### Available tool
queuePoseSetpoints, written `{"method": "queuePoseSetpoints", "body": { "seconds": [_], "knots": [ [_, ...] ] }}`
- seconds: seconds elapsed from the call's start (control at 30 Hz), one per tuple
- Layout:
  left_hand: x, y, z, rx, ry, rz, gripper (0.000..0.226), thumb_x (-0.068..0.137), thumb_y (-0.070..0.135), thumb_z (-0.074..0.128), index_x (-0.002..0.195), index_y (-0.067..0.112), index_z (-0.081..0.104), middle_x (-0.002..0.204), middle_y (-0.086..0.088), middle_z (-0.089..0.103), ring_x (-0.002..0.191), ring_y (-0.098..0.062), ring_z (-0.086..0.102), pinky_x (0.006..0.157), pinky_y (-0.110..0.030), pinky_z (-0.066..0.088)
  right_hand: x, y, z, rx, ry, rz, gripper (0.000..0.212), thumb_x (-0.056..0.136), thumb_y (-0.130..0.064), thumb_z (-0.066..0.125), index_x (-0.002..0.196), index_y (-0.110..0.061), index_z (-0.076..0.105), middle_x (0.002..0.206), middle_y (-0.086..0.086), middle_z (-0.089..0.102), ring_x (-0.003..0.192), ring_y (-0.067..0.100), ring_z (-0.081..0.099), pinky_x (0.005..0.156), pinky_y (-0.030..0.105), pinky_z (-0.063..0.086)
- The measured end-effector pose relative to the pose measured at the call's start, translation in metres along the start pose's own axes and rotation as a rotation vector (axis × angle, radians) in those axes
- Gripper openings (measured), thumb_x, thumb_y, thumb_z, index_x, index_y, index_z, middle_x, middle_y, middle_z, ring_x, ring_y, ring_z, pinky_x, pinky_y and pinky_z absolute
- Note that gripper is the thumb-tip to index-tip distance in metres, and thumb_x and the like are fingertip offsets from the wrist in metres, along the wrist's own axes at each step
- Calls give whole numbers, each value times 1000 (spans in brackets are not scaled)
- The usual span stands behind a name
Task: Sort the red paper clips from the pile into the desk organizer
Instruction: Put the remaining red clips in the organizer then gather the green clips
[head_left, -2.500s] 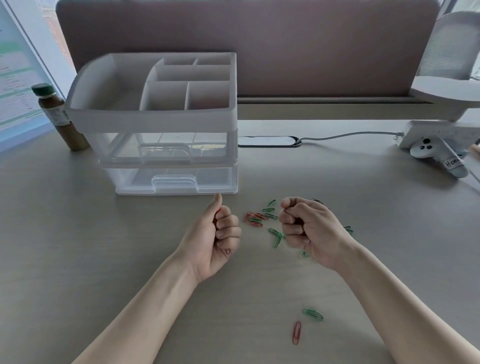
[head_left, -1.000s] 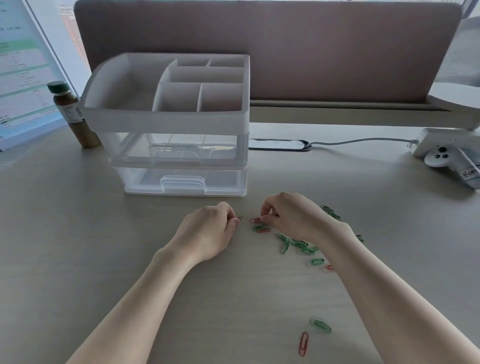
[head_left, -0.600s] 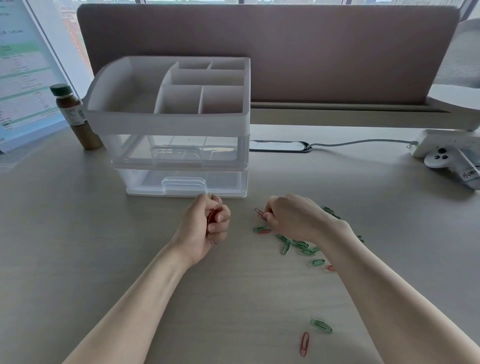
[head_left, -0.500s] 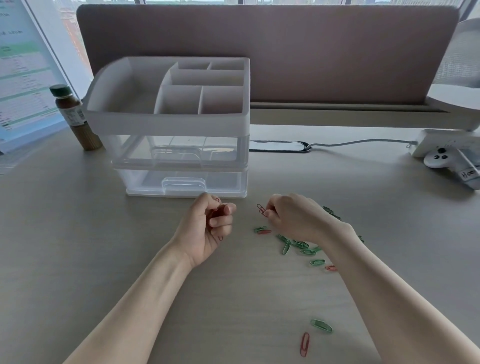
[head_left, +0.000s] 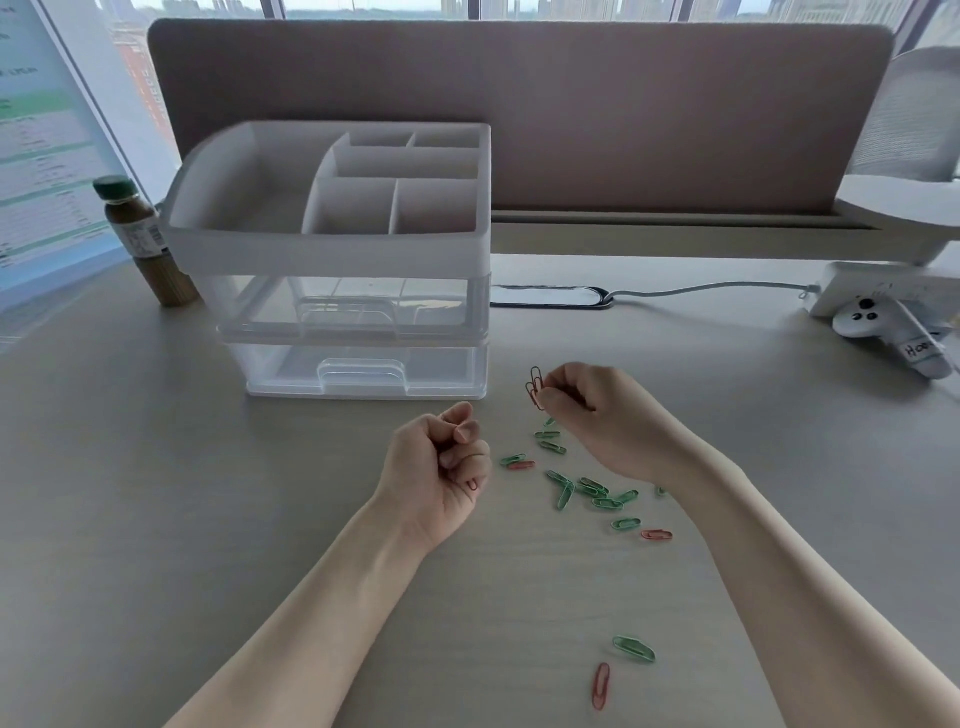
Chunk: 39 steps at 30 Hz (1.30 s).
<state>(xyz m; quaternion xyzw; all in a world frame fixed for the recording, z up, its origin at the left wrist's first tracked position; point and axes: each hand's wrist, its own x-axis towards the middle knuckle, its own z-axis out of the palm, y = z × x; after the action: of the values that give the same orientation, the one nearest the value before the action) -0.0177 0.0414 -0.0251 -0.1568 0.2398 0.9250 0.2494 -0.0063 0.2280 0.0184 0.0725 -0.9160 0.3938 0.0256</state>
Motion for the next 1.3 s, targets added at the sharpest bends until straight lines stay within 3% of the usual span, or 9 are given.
{"method": "queuePoseSetpoints", "body": {
  "seconds": [0.13,0.33,0.43,0.5,0.6,0.7,0.83,1.07,1.3],
  "knots": [
    [0,-2,-2,-278,-38,-68,22,76,1,37,83,4,58,66,-2,43,43,-12,34,37,-20,27,-3,7,-1,29,-3,80,23,96,-27,50,74,-22,55,50,-11,41,42,9,31,41,19,26],
    [2,-2,-4,-287,-59,-72,19,94,11,46,80,5,59,71,-2,50,53,-11,47,41,-19,42,-8,24,4,1030,-146,375,12,79,-12,32,70,-19,36,66,-1,14,52,13,9,41,23,9],
    [0,-2,-1,356,38,138,17,94,24,59,83,14,67,56,7,34,43,-7,27,33,-18,22,-10,34,4,1221,-166,422,10,75,-14,33,70,-18,40,62,-4,16,51,12,9,40,22,10],
    [-2,-2,-5,1032,50,484,12,89,30,68,85,21,75,53,5,42,46,-10,32,40,-21,29,-10,38,1,1274,-159,437,11,76,-16,33,70,-18,41,60,-5,20,50,11,10,39,22,10],
    [-3,-1,-11,1866,-32,794,13,88,41,67,95,36,76,76,15,71,61,1,55,61,-21,46,-10,42,-1,1280,-136,457,13,78,-16,31,70,-18,41,59,-5,21,50,11,10,39,23,9],
    [-2,2,-16,2253,-8,808,26,93,53,51,115,49,65,105,20,72,95,-5,66,73,-25,51,-11,46,-2,1265,-139,469,15,79,-15,30,69,-18,41,59,-5,22,50,12,10,40,23,9],
    [1,9,-20,2279,43,836,36,93,57,48,126,47,58,114,16,70,105,-13,65,79,-30,51,-11,47,-2,1260,-145,480,15,78,-14,31,68,-19,40,59,-5,21,50,12,11,40,23,9],
    [-3,-7,-9,2141,1,784,31,77,66,64,97,44,72,78,18,69,70,-3,59,69,-25,49,-12,50,-1,1220,-180,484,13,77,-15,31,67,-21,36,60,-5,20,51,12,9,41,21,10],
    [-7,-7,5,2289,11,466,18,90,50,57,85,34,62,76,15,58,80,-14,60,66,-29,45,-23,56,-5,1201,-173,471,13,77,-15,30,67,-20,36,60,-5,20,51,12,10,41,23,9]
  ]
}}
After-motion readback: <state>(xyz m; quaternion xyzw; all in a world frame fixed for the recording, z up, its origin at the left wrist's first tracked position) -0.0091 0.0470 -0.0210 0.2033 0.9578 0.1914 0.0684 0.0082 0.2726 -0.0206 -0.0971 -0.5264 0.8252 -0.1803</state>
